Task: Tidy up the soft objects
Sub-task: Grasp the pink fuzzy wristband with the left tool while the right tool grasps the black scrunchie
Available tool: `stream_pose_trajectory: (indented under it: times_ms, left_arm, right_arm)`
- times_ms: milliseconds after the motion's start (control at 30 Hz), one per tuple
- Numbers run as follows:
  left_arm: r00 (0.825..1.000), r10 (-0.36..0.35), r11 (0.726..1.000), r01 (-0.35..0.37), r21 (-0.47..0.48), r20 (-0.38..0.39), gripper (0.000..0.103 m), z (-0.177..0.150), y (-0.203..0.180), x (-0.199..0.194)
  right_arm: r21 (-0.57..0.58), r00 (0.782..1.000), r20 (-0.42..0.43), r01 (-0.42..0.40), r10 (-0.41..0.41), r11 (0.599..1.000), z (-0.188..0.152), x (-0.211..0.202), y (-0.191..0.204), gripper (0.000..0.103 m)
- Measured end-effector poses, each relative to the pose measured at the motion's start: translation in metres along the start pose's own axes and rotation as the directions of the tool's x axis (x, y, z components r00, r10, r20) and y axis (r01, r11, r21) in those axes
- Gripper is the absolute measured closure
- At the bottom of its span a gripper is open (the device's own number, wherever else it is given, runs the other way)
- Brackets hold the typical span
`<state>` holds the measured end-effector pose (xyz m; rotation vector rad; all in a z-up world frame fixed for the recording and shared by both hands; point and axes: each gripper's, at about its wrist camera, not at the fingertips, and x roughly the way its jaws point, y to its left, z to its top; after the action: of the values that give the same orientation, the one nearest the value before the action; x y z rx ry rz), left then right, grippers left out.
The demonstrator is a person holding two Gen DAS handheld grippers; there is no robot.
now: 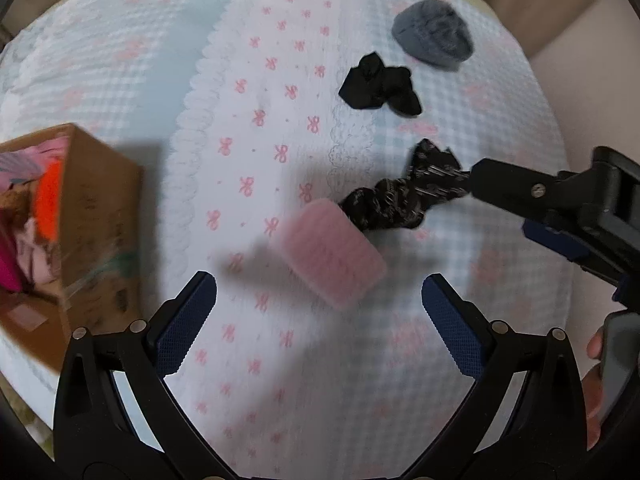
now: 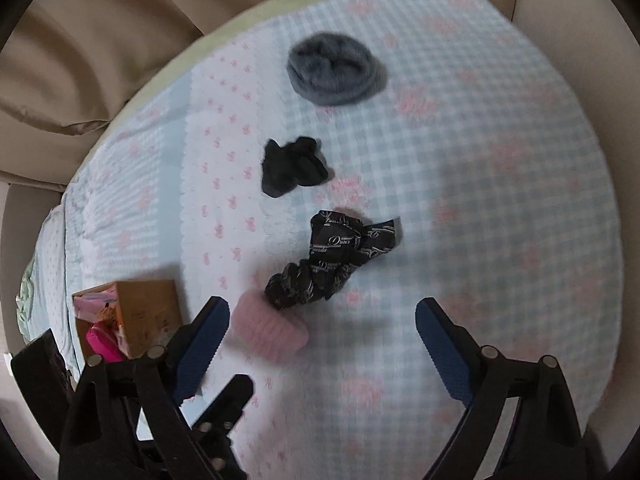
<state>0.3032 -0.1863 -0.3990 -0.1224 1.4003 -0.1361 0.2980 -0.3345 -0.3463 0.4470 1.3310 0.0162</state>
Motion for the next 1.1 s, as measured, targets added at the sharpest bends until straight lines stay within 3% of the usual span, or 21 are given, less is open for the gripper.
stream_pose_trajectory:
  times_ms: [233,333,400,533,667,733,1100]
  left_arm:
    - [0.999,-0.012,0.999,0.011,-0.041,-0.037,0.015,0.01,0.001,0.045]
    - [0.999,-0.015,0.998,0.012,-0.054,-0.051,0.019,0.008,0.0,0.06]
    - [0.998,-0.021,0.998,0.017,-0.058,-0.059,0.034,0.005,-0.001,0.067]
    - [0.999,0.0,0.999,-0.002,-0.047,-0.041,0.046,0.003,-0.004,0.068]
    - [0.999,-0.017,0.998,0.015,-0.057,-0.035,0.055,0.005,0.0,0.066]
    - [0.999,-0.02,0.998,0.018,-0.054,-0.032,0.057,0.005,0.0,0.064]
    - [1.0,-0.001,1.0,0.001,-0.018,0.009,0.062,0.013,0.009,0.031]
  right_arm:
    - [0.027,0.998,-0.069,-0.006,0.008,1.0,0.012,0.058,-0.01,0.02]
    - [0.041,0.997,-0.076,-0.013,0.016,0.999,0.013,0.075,-0.012,0.03]
    - [0.049,0.997,-0.076,-0.017,0.021,0.999,0.014,0.083,-0.011,0.036]
    - [0.065,0.998,-0.061,-0.029,0.033,0.997,0.014,0.093,-0.011,0.045]
    - [0.051,0.999,-0.033,-0.028,0.029,0.998,0.016,0.092,-0.006,0.06]
    - [0.037,0.999,-0.019,-0.027,0.028,0.999,0.017,0.092,-0.003,0.074]
    - [0.051,0.999,0.029,-0.044,0.042,0.998,0.018,0.078,-0.007,0.077]
